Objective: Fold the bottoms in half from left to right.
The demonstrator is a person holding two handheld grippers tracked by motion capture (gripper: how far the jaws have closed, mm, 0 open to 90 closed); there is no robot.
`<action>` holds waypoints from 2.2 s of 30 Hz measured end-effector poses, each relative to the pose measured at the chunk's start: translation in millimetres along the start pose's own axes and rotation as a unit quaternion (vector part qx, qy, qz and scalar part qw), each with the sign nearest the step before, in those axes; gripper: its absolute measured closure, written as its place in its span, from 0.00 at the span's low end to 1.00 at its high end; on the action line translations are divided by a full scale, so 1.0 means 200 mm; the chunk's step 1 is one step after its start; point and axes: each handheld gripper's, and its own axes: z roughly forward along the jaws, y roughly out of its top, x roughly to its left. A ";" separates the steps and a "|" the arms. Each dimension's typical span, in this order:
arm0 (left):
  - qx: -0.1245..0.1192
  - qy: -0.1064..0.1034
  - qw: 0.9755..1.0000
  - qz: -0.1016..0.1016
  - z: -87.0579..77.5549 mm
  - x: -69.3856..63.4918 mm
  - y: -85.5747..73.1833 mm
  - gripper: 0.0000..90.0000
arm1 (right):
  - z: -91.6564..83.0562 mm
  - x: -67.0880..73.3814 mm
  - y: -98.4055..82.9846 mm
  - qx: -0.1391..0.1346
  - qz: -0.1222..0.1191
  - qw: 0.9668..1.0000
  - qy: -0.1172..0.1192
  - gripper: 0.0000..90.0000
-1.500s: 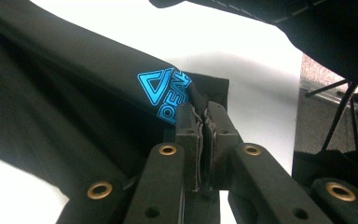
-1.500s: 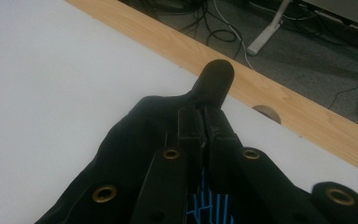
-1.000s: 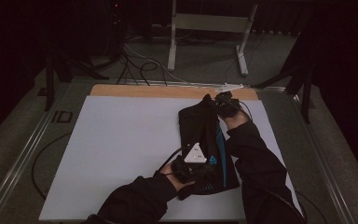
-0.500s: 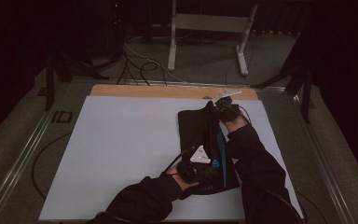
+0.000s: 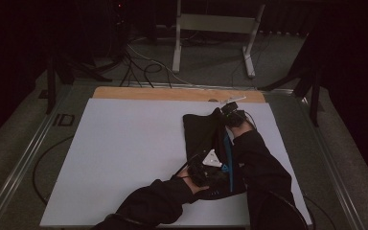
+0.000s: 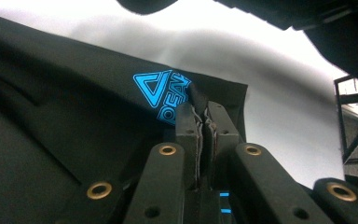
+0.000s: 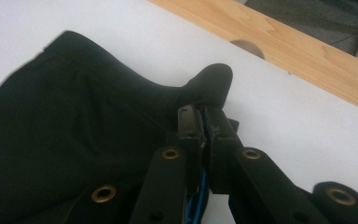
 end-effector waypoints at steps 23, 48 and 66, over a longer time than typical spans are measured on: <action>0.015 -0.005 0.999 0.037 -0.18 -0.07 0.02 0.13 | -0.12 -0.04 0.01 0.005 0.058 0.997 0.050 0.20; -0.087 -0.025 0.996 -0.011 -0.56 -0.04 -0.26 0.01 | -0.61 0.09 -0.17 -0.077 0.040 0.992 0.090 0.14; -0.027 -0.030 0.999 0.026 -0.45 -0.13 -0.38 0.14 | -0.76 0.31 -0.65 -0.024 0.057 0.990 0.127 0.30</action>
